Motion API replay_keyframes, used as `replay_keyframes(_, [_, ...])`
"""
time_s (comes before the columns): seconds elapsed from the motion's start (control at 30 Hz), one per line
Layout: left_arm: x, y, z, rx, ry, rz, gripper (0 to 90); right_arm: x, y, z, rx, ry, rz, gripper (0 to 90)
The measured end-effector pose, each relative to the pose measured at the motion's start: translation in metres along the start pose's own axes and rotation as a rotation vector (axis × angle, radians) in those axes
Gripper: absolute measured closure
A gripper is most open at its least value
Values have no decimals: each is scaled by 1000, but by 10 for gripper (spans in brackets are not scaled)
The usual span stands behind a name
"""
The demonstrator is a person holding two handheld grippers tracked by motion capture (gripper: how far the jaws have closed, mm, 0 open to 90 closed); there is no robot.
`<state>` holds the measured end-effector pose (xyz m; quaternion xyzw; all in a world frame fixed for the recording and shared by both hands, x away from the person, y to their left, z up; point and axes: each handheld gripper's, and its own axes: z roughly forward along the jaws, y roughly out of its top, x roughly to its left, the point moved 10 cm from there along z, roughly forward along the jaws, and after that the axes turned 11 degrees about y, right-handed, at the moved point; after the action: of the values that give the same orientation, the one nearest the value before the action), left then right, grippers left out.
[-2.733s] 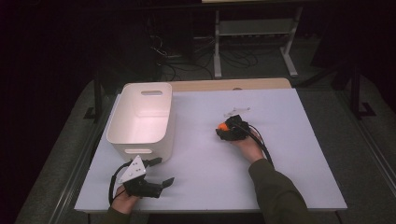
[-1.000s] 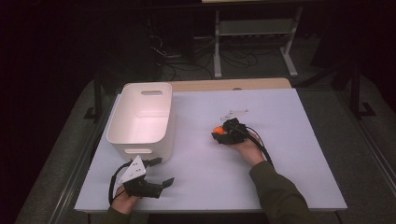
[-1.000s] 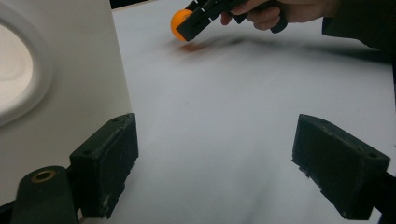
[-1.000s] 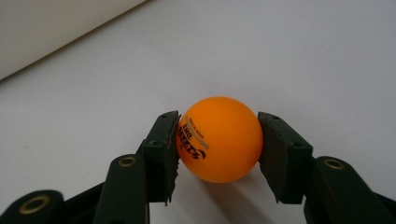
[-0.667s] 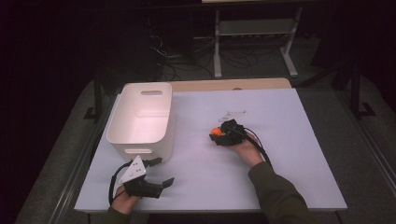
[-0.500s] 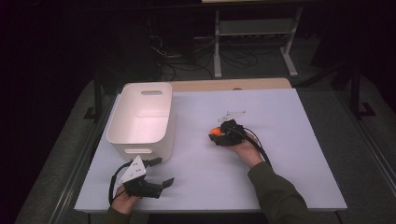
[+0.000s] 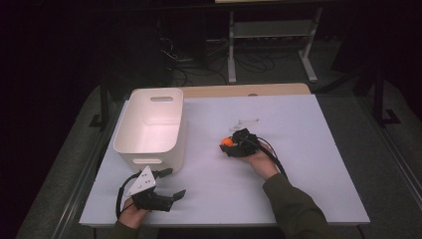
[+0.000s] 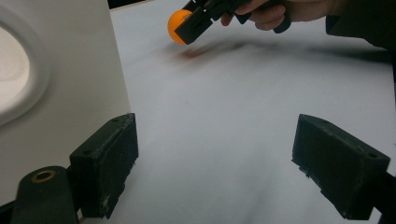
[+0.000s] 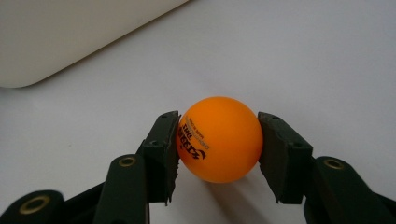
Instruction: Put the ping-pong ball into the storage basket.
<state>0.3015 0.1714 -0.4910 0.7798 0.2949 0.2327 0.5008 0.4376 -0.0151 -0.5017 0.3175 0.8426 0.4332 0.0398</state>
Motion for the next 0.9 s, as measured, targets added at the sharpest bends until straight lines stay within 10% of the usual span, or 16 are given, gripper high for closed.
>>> replay_keyframes(0.9, [0, 0, 0, 3, 1, 5, 142, 24, 3, 9, 20, 64, -40, 498])
